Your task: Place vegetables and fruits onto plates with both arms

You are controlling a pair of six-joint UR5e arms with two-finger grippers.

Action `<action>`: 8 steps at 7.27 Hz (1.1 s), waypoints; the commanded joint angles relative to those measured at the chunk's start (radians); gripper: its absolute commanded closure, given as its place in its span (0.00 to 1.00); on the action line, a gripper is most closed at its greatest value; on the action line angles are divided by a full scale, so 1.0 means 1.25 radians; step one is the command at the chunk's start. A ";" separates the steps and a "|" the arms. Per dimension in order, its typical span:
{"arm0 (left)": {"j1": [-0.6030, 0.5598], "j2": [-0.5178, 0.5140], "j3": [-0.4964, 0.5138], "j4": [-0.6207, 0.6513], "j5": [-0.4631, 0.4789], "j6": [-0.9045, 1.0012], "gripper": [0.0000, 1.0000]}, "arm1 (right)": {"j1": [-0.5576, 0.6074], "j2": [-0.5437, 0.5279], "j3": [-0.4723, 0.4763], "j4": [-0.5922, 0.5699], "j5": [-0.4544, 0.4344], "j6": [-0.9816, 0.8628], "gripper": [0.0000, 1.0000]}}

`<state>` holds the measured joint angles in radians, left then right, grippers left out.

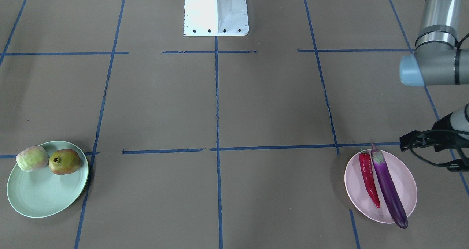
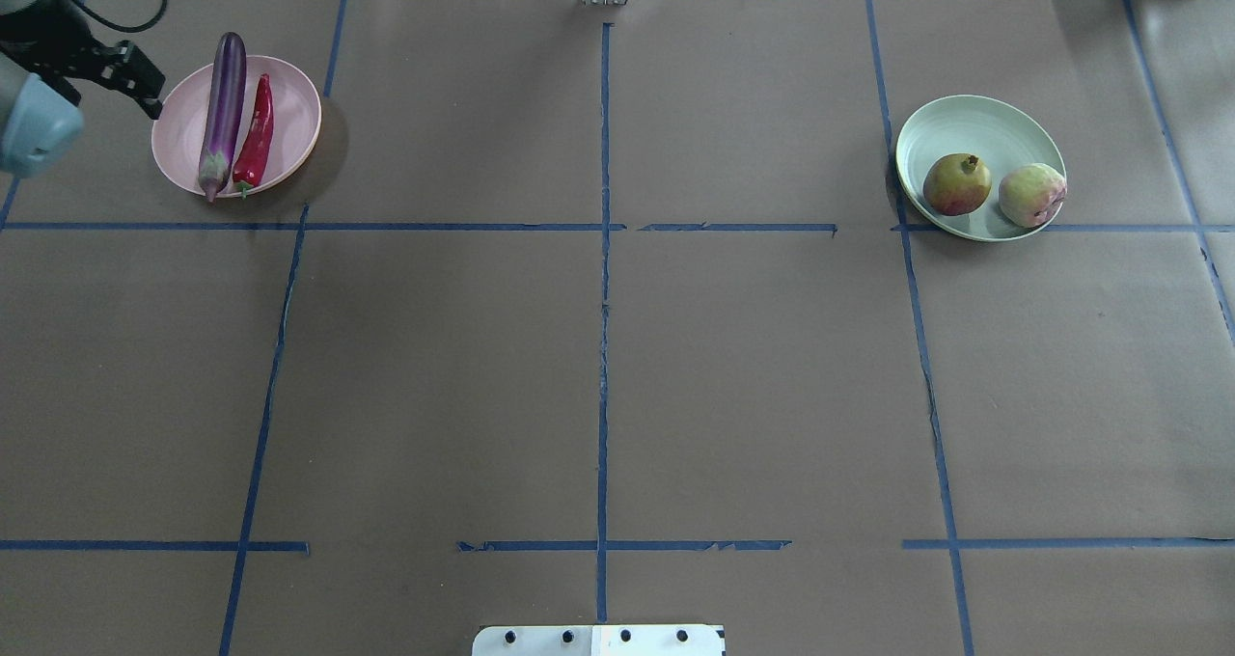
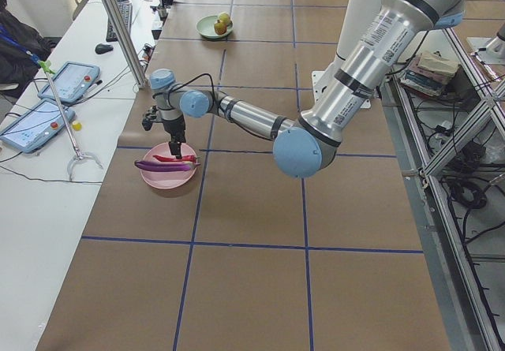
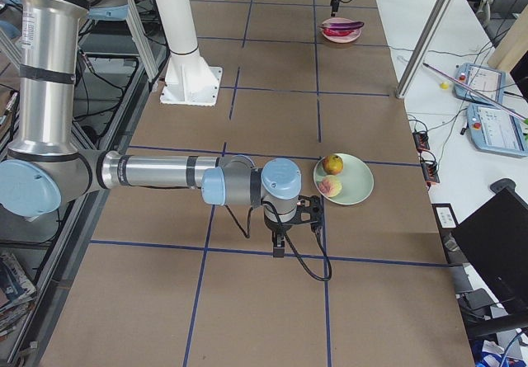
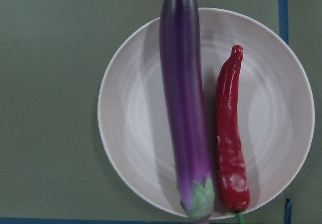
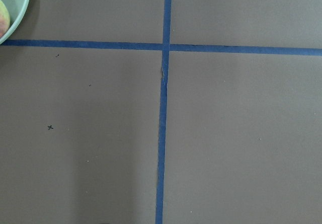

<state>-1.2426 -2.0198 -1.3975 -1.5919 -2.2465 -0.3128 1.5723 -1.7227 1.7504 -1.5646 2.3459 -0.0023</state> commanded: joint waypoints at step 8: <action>-0.254 0.420 -0.276 0.110 -0.125 0.270 0.00 | 0.000 -0.001 -0.001 0.000 -0.003 0.001 0.00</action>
<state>-1.5588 -1.5193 -1.7256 -1.4664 -2.4026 0.0249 1.5723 -1.7242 1.7488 -1.5647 2.3441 -0.0039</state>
